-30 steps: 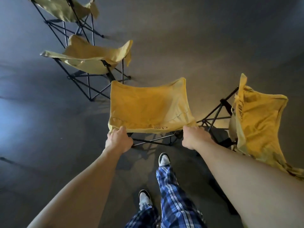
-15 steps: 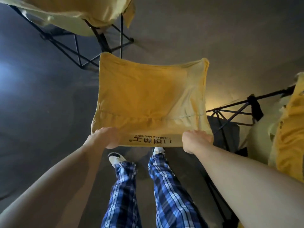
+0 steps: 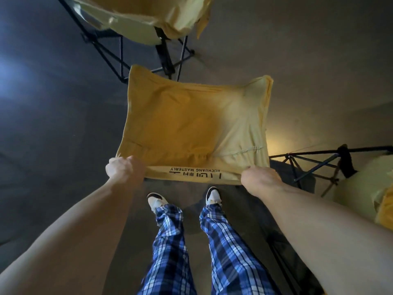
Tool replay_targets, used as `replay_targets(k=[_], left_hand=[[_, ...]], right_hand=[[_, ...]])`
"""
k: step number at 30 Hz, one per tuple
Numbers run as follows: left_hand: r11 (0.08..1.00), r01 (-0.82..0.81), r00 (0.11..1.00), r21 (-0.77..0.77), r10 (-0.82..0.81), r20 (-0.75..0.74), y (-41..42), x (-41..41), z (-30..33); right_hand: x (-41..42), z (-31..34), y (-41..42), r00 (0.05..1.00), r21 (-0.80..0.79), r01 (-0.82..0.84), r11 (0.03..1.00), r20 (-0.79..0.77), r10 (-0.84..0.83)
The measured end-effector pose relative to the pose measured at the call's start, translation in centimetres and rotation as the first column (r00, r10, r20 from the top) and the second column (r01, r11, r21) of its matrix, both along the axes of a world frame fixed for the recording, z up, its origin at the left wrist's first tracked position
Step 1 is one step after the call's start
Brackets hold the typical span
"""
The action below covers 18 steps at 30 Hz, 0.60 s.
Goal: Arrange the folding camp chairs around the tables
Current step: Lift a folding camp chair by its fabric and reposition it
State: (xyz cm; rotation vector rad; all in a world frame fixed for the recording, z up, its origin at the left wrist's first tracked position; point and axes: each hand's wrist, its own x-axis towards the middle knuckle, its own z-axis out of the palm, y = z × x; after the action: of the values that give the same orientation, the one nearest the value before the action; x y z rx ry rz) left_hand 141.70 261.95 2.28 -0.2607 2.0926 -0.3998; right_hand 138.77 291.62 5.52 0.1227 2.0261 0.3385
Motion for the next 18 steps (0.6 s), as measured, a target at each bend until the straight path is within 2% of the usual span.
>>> replay_targets(k=[6, 9, 11, 14, 18], left_hand=[[0.971, -0.238, 0.968, 0.014, 0.238, -0.075, -12.0, 4.0, 5.8], [0.926, -0.378, 0.921, 0.021, 0.378, -0.093, -17.8, 8.2, 8.4], [0.879, -0.476, 0.873, 0.015, 0.474, -0.117, -21.7, 11.5, 10.2], [0.804, -0.595, 0.79, 0.022, 0.589, -0.173, -26.7, 15.9, 12.2], [0.708, -0.704, 0.678, 0.051, 0.692, -0.248, -31.8, 18.2, 13.8]], right_hand=[[-2.4, 3.3, -13.2, 0.926, -0.096, -0.367, 0.925, 0.053, 0.373], [-2.5, 4.4, -21.3, 0.841, -0.119, -0.533, 0.837, 0.033, 0.54], [-2.4, 4.4, -27.3, 0.743, -0.121, -0.661, 0.74, 0.026, 0.668], [-2.1, 4.7, -36.0, 0.64, -0.088, -0.764, 0.639, 0.019, 0.768], [-3.7, 6.9, -46.1, 0.57, -0.041, -0.821, 0.569, -0.087, 0.817]])
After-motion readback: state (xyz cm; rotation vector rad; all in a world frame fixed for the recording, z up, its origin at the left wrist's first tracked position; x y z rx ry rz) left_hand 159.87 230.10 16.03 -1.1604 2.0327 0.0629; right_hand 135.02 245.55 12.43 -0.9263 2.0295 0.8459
